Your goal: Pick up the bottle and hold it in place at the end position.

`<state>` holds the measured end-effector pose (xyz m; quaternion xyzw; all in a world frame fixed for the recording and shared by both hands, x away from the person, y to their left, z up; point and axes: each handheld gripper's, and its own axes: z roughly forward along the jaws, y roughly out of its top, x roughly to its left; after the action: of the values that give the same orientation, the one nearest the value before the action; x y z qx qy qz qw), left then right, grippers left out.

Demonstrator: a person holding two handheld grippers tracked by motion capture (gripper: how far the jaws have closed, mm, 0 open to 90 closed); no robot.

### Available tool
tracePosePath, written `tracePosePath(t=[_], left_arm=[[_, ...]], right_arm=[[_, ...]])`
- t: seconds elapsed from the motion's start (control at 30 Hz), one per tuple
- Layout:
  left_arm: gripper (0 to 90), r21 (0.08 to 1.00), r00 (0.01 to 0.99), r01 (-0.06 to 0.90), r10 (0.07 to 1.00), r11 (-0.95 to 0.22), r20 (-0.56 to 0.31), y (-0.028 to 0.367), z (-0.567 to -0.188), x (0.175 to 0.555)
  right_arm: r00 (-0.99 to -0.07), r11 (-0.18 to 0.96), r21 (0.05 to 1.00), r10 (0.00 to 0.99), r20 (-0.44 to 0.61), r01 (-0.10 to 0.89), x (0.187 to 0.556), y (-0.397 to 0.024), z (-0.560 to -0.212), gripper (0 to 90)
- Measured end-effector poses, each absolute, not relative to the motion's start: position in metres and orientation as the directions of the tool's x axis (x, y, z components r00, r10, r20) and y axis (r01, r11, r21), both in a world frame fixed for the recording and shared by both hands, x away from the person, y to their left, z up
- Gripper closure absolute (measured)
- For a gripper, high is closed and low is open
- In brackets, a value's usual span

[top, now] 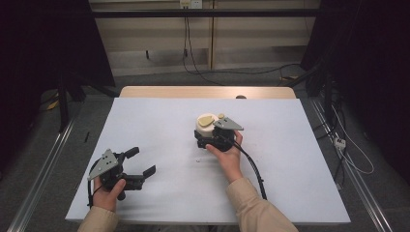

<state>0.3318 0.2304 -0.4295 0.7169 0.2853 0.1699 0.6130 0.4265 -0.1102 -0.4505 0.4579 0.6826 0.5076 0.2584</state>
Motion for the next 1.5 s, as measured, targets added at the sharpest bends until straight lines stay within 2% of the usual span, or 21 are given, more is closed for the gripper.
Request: tracePosePath(t=[0.27,0.37,0.8,1.03,1.23,1.37,1.5], left_arm=[[4.7,0.975,0.777,0.207,0.620,-0.085,-0.111,0.230,-0.430,0.332],[4.5,0.973,0.777,0.214,0.619,-0.089,-0.114,0.229,-0.431,0.333],[4.4,0.969,0.784,0.224,0.609,-0.101,-0.118,0.221,-0.432,0.332],[4.4,0.964,0.787,0.243,0.604,-0.110,-0.130,0.218,-0.433,0.333],[4.3,0.962,0.793,0.250,0.594,-0.113,-0.136,0.213,-0.433,0.336],[4.0,0.957,0.786,0.267,0.600,-0.109,-0.151,0.211,-0.435,0.338],[3.9,0.956,0.783,0.273,0.602,-0.107,-0.157,0.209,-0.435,0.341]], right_arm=[[-0.464,0.131,0.918,0.884,0.062,0.373,0.420,-0.113,-0.446,4.3],[-0.467,0.123,0.917,0.881,0.075,0.379,0.417,-0.116,-0.445,5.0],[-0.486,0.127,0.913,0.870,0.086,0.388,0.393,-0.139,-0.442,12.4],[-0.518,0.126,0.916,0.850,0.098,0.381,0.381,-0.151,-0.430,20.1],[-0.530,0.109,0.917,0.840,0.122,0.383,0.377,-0.162,-0.414,33.9],[-0.543,0.134,0.924,0.835,0.089,0.358,0.375,-0.166,-0.403,46.4],[-0.554,0.139,0.933,0.829,0.074,0.333,0.378,-0.168,-0.392,70.8]])
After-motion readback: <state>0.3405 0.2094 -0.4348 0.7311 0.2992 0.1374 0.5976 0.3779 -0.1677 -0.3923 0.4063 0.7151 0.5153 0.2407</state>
